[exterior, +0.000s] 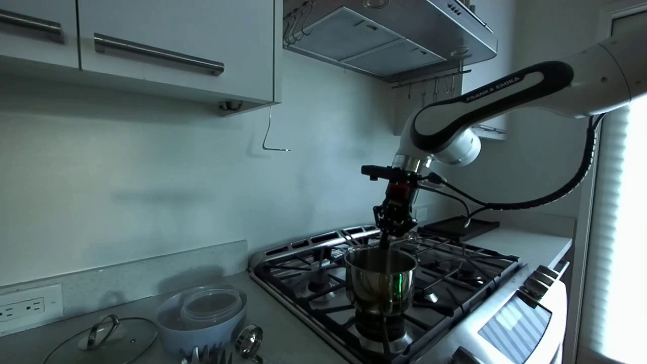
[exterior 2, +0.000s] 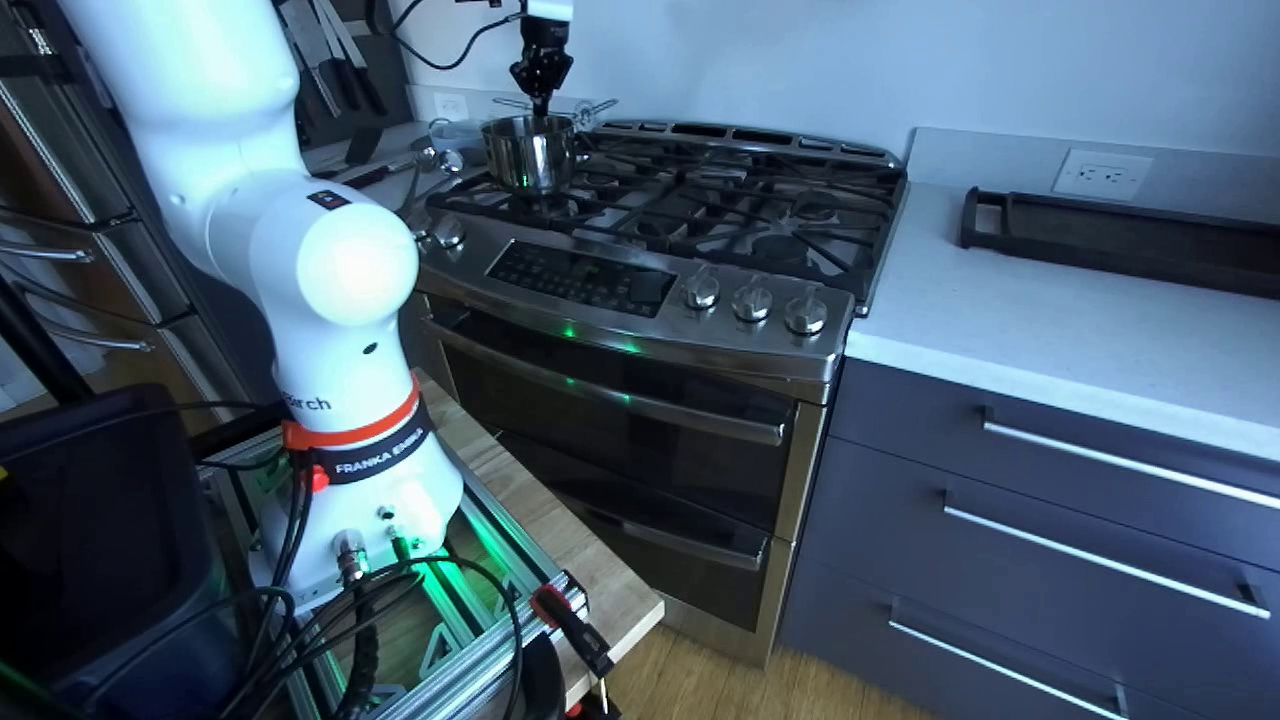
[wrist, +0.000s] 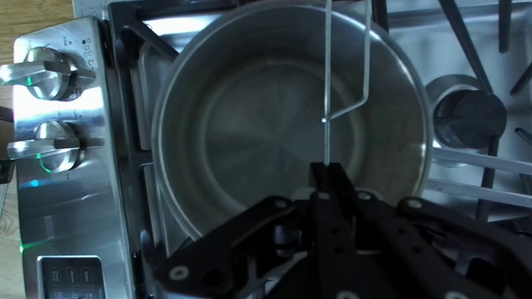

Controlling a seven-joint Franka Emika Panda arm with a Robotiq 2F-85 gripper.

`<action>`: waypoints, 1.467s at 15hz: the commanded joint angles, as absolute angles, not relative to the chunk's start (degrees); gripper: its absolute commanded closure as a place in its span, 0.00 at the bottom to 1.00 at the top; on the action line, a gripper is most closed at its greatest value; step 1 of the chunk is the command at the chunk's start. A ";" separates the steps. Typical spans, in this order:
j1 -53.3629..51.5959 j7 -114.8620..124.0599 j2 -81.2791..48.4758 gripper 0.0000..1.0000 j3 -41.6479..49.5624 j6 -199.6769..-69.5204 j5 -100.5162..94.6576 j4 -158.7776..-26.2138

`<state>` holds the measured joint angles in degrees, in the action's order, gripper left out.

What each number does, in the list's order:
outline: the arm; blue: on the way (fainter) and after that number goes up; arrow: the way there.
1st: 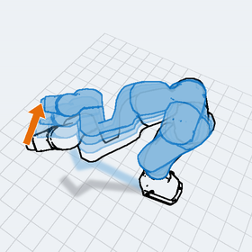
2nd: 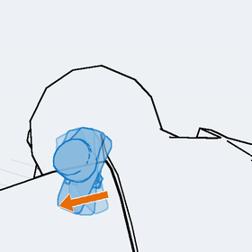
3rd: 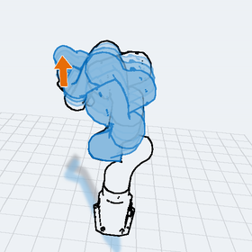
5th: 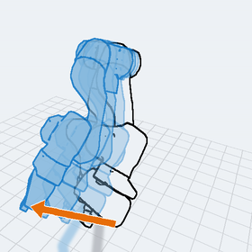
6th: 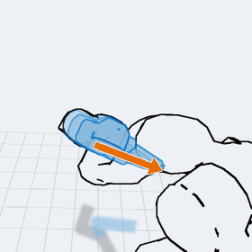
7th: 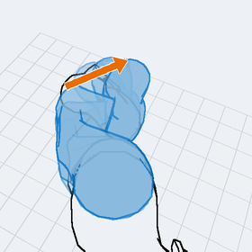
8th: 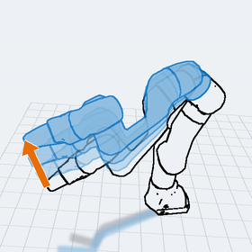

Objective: Hang the coffee whisk on the hook above the stove

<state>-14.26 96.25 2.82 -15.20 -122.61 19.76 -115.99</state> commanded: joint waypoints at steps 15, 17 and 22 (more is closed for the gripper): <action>-12.26 74.30 10.36 0.99 -9.08 -119.73 51.36 -112.04; -12.21 69.71 10.06 0.99 -8.90 -119.46 57.12 -111.12; -11.24 62.55 10.18 0.99 -9.04 -118.91 65.66 -110.97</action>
